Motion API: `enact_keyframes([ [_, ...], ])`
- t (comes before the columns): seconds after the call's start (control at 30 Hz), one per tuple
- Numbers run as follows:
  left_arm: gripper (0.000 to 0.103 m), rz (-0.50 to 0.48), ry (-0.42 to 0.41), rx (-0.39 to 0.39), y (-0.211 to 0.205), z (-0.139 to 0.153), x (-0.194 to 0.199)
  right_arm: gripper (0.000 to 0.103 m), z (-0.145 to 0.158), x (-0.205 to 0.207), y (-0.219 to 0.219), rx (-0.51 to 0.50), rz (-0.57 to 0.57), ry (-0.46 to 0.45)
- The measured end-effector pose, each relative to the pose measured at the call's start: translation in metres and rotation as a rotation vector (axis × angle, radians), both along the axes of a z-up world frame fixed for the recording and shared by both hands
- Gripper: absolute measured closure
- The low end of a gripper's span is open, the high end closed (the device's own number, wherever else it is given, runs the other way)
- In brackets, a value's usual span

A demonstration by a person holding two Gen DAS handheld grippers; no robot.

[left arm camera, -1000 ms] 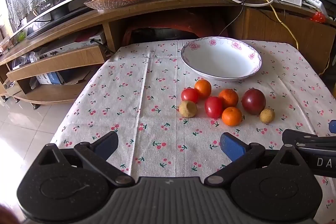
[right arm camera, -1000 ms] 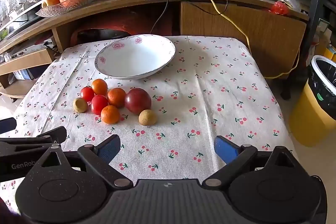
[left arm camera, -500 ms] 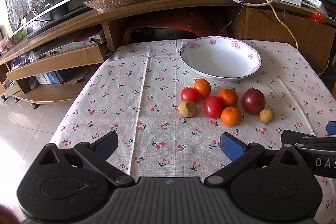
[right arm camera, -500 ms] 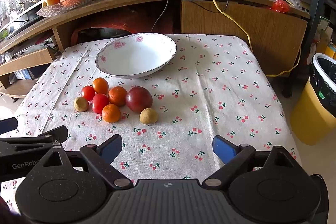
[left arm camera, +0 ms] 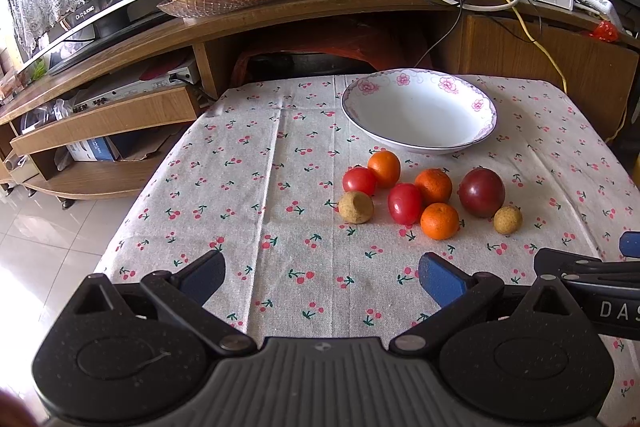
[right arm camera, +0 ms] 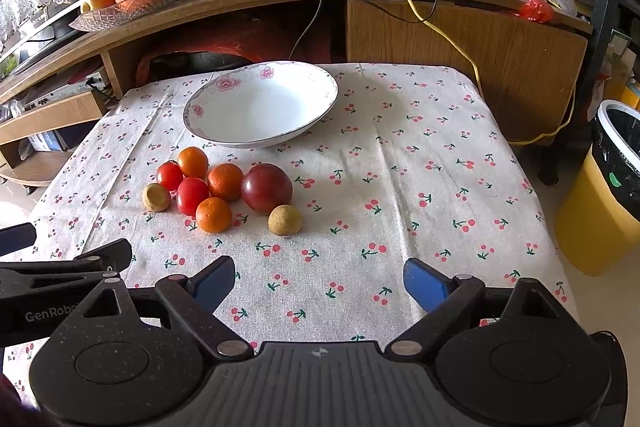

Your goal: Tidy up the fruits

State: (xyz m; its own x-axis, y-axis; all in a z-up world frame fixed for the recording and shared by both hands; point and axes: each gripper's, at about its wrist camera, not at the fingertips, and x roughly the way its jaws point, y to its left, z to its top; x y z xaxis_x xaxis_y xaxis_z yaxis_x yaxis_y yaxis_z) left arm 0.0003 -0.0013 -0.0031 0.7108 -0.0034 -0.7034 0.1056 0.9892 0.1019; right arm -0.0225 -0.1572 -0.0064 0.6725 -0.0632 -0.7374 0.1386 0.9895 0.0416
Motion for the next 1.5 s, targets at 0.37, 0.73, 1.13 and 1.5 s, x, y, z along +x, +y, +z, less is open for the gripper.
enact_keyframes([
  [0.37, 0.0, -0.003, -0.004, 0.009, -0.0036, -0.0005, -0.0011, 0.019, 0.0005, 0.0005, 0.0016, 0.009, 0.002, 0.008],
  [0.73, 0.0, -0.004, -0.007, 0.012, -0.0039, 0.0005, -0.0008, 0.019, 0.0008, 0.0006, 0.002, 0.011, 0.002, 0.01],
  [1.13, 0.0, -0.01, -0.007, 0.014, -0.0042, 0.0022, -0.0002, 0.02, 0.0009, 0.0003, 0.0021, 0.015, 0.001, 0.011],
  [1.5, 0.0, -0.016, -0.011, 0.015, -0.0047, 0.0033, -0.0002, 0.023, 0.0002, 0.0004, 0.002, 0.025, 0.003, 0.018],
])
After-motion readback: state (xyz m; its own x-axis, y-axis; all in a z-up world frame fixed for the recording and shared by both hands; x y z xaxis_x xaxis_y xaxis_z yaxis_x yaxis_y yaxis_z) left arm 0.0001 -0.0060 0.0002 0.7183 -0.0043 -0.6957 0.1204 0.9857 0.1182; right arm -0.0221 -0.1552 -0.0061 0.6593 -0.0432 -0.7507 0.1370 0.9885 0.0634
